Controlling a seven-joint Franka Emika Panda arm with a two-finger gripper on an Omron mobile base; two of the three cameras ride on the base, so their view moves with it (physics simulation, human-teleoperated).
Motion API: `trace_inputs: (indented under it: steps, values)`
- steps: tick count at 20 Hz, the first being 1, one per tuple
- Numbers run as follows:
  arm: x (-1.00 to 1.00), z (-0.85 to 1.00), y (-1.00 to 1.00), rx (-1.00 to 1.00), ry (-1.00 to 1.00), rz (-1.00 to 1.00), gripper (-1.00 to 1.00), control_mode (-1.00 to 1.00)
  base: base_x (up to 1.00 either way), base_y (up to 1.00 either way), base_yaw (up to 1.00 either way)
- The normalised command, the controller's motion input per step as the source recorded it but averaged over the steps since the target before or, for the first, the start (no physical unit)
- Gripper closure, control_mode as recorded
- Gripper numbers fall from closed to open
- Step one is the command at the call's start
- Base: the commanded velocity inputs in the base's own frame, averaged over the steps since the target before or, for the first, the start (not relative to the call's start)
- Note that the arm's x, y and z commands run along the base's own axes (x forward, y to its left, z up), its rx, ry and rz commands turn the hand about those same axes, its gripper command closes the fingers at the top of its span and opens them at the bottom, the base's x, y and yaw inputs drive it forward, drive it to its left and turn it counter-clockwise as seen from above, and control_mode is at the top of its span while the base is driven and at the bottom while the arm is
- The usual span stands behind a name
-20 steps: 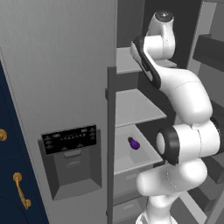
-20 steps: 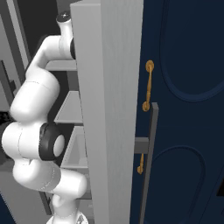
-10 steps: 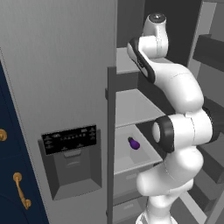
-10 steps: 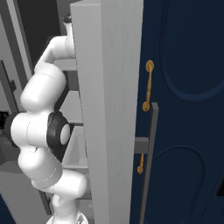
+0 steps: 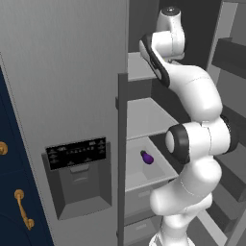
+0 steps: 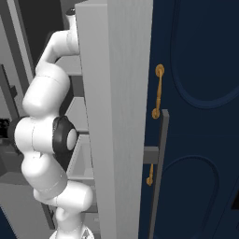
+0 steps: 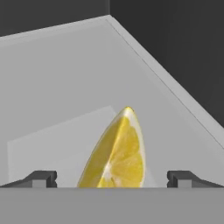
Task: Grab a lemon wedge from the fridge and one ice cube from the ice bowl, and put them in the glass of lemonade.
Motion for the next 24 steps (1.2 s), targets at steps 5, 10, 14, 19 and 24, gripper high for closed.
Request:
trace_inputs:
  steps: [5,10,14,19,24]
  values:
    - [0.00,-0.36,0.00,0.00,0.00,-0.02,-1.00,-1.00,0.00,0.00,0.00]
    - [0.06,-0.34,0.01,0.00,-0.01,0.00,-1.00,-1.00,0.00,0.00,0.00]
    - [0.00,-0.06,0.00,0.00,0.00,0.00,1.00,-1.00,0.00,0.00,0.00]
    - [0.00,0.00,0.00,0.00,0.00,0.00,1.00,-1.00,0.00,0.00,0.00]
    - [-0.51,0.00,0.05,0.00,-0.08,0.06,1.00,-1.00,0.00,0.00,0.00]
